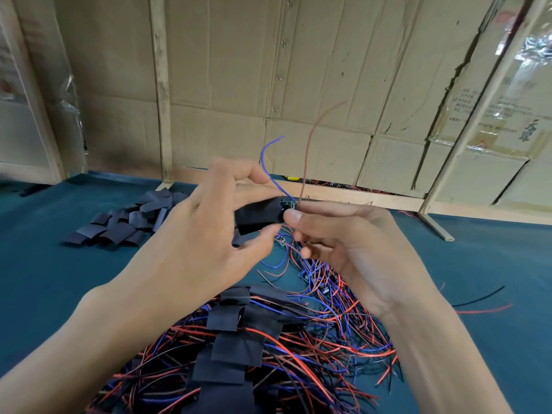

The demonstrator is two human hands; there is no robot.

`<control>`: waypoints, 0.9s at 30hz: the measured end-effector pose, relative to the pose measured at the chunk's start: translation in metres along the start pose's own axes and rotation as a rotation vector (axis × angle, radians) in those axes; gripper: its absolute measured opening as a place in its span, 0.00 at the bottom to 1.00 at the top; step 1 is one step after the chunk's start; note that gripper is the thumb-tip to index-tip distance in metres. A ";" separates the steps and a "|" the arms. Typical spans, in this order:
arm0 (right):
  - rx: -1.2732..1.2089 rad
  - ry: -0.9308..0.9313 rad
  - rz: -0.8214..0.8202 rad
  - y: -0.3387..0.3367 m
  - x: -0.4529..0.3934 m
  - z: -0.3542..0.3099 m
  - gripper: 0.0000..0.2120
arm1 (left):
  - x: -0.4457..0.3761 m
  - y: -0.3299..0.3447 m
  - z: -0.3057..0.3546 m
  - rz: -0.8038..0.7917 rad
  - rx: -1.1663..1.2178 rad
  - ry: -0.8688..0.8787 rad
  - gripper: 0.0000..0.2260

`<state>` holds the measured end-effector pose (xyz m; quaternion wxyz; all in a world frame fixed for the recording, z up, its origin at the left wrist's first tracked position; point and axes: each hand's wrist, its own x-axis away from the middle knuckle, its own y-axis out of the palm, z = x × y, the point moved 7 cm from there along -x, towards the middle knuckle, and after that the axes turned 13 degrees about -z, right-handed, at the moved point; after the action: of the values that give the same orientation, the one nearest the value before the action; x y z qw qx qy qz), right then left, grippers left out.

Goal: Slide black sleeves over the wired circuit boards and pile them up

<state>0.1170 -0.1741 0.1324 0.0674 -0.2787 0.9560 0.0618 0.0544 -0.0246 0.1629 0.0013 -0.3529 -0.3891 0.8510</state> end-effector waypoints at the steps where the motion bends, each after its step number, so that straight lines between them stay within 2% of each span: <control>1: 0.010 0.008 0.006 -0.001 0.000 0.001 0.09 | 0.000 0.001 -0.001 -0.003 0.003 -0.003 0.29; 4: 0.019 0.049 0.001 -0.002 -0.001 0.004 0.23 | 0.001 0.004 -0.004 -0.018 0.022 -0.009 0.29; 5: 0.010 0.068 -0.020 -0.001 -0.001 0.004 0.24 | 0.002 0.005 -0.004 -0.027 0.023 -0.004 0.29; 9: 0.002 0.125 -0.177 0.000 0.002 0.001 0.09 | 0.002 0.008 -0.003 -0.052 0.027 0.004 0.30; 14: 0.016 0.064 -0.108 -0.011 0.002 -0.001 0.09 | 0.003 0.010 0.002 -0.060 0.048 0.013 0.27; 21: -0.288 0.192 -0.166 0.003 -0.006 0.018 0.03 | 0.002 0.010 0.001 -0.070 0.030 -0.012 0.25; 24: -0.266 0.171 -0.106 -0.001 -0.008 0.022 0.04 | 0.001 0.008 0.001 -0.073 0.007 -0.022 0.25; 27: -0.185 0.099 -0.116 -0.003 -0.011 0.021 0.04 | -0.001 0.007 -0.004 -0.092 -0.022 -0.041 0.26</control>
<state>0.1293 -0.1675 0.1135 -0.0024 -0.3413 0.9307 0.1317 0.0594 -0.0273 0.1569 0.0288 -0.3170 -0.4140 0.8528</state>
